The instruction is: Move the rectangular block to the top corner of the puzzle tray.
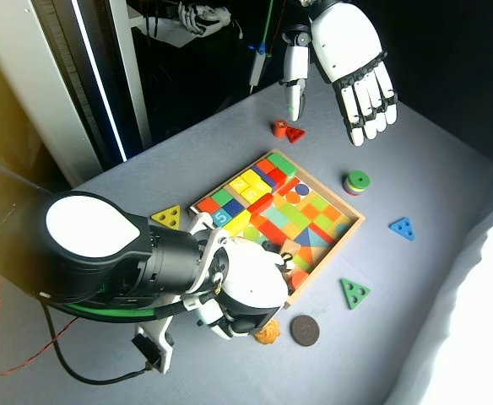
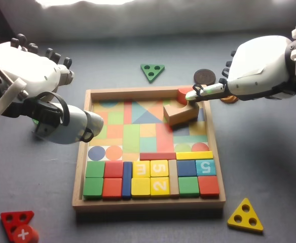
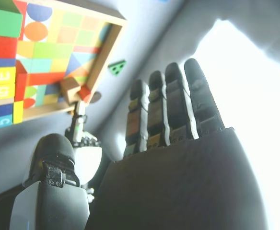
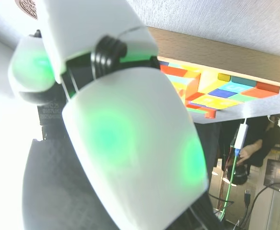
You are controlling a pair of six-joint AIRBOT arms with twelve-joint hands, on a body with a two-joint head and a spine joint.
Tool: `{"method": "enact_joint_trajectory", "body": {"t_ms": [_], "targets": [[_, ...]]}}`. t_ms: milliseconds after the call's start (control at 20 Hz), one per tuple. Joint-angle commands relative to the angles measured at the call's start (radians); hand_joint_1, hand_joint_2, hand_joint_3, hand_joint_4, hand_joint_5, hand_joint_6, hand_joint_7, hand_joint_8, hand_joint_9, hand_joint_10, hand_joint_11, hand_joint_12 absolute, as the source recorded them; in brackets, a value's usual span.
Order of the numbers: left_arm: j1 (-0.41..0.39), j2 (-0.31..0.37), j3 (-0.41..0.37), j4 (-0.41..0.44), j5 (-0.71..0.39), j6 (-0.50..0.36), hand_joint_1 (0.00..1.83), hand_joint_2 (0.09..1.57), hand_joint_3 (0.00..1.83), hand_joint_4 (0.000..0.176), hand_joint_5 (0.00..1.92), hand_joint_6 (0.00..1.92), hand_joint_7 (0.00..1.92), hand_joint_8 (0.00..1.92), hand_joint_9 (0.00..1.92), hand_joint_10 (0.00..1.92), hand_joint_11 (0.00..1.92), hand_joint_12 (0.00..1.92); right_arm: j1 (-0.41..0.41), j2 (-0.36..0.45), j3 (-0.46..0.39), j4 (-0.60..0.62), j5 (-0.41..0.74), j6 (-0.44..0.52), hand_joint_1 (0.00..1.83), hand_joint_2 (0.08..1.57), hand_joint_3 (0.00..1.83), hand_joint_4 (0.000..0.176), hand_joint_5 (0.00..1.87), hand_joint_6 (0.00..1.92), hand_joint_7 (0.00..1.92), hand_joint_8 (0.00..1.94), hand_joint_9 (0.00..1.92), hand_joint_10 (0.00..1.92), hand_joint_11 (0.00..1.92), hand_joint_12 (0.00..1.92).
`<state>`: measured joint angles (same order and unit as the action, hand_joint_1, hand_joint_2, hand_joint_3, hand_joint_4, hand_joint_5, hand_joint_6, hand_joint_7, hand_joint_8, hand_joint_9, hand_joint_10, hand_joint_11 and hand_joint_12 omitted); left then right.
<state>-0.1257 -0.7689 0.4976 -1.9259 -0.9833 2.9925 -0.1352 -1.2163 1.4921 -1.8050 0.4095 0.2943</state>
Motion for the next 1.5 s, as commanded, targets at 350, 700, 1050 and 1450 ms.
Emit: {"method": "enact_joint_trajectory", "body": {"t_ms": [350, 700, 1050, 1450], "targets": [[-0.008, 0.011, -0.003, 0.079, 0.002, 0.005, 0.00, 1.18, 0.00, 0.000, 0.20, 0.00, 0.19, 0.00, 0.15, 0.00, 0.00, 0.25, -0.001, 0.042, 0.004, -0.017, -0.011, -0.006, 1.83, 0.96, 0.28, 0.000, 0.07, 0.00, 1.32, 1.94, 1.38, 1.92, 1.39, 1.92], [-0.008, 0.011, -0.003, 0.078, 0.002, 0.005, 0.00, 1.16, 0.00, 0.000, 0.21, 0.00, 0.20, 0.00, 0.16, 0.00, 0.00, 0.28, -0.001, 0.043, 0.046, -0.017, -0.004, -0.008, 1.83, 0.95, 0.28, 0.000, 0.10, 0.01, 1.32, 1.94, 1.40, 1.92, 1.35, 1.92], [-0.009, 0.011, -0.003, 0.074, 0.002, 0.005, 0.00, 1.17, 0.00, 0.000, 0.21, 0.00, 0.20, 0.00, 0.16, 0.00, 0.00, 0.27, 0.009, 0.027, 0.046, -0.017, 0.000, -0.009, 1.83, 0.94, 0.28, 0.000, 0.12, 0.01, 1.36, 1.94, 1.44, 1.92, 1.47, 1.92], [-0.009, 0.011, -0.003, 0.074, 0.002, 0.005, 0.00, 1.17, 0.00, 0.000, 0.20, 0.00, 0.20, 0.00, 0.17, 0.00, 0.00, 0.30, 0.061, 0.013, 0.046, -0.041, 0.008, -0.009, 1.83, 0.90, 0.39, 0.000, 0.10, 0.01, 1.30, 1.94, 1.36, 1.92, 1.36, 1.92]]}}
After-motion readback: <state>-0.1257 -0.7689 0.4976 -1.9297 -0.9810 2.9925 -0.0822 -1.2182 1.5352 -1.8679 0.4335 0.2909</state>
